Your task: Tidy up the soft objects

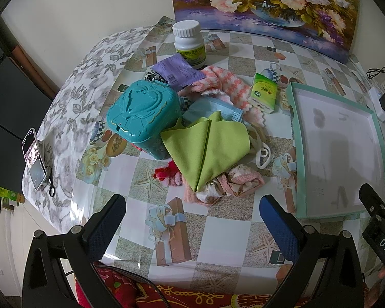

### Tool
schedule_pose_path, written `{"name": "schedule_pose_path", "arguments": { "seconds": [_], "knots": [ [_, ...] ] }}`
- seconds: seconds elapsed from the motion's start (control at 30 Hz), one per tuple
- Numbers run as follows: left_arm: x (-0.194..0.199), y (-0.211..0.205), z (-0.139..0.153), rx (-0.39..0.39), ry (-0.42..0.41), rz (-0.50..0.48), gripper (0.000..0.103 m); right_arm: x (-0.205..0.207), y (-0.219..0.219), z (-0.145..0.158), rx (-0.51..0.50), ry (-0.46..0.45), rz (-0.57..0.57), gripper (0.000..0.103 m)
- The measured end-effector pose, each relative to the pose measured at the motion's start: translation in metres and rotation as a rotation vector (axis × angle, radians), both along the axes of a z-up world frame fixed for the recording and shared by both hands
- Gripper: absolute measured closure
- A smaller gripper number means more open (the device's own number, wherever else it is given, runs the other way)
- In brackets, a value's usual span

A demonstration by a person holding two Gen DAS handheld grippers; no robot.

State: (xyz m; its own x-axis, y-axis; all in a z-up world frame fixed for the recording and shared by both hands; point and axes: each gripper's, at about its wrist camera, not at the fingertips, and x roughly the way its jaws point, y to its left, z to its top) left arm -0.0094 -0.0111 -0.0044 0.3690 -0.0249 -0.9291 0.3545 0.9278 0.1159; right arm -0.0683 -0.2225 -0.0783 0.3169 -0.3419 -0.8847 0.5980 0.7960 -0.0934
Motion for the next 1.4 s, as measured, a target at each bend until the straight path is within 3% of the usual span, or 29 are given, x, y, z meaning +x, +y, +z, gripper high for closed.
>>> {"name": "schedule_pose_path", "arguments": {
  "seconds": [0.3, 0.63, 0.8, 1.03, 1.2, 1.4],
  "knots": [
    [0.000, 0.000, 0.000, -0.001, 0.000, 0.008, 0.000, 0.000, 0.001, -0.003, -0.003, 0.003, 0.002, 0.000],
    [0.041, 0.059, -0.005, -0.098, 0.049, 0.309, 0.000, 0.016, 0.018, -0.003, 0.013, -0.008, 0.092, 0.000],
    [0.050, 0.073, -0.007, -0.162, 0.057, 0.369, 0.000, 0.039, 0.038, -0.006, 0.082, -0.033, 0.169, 0.000],
    [0.063, 0.091, -0.016, -0.208, 0.067, 0.444, 0.000, 0.070, 0.075, -0.025, 0.119, 0.018, 0.297, 0.000],
    [0.073, 0.099, -0.032, -0.197, 0.113, 0.474, 0.000, 0.087, 0.093, -0.045, 0.173, 0.061, 0.359, 0.000],
    [0.081, 0.098, -0.053, -0.129, 0.191, 0.454, 0.000, 0.100, 0.110, -0.063, 0.208, 0.103, 0.413, 0.000]
  ]
}}
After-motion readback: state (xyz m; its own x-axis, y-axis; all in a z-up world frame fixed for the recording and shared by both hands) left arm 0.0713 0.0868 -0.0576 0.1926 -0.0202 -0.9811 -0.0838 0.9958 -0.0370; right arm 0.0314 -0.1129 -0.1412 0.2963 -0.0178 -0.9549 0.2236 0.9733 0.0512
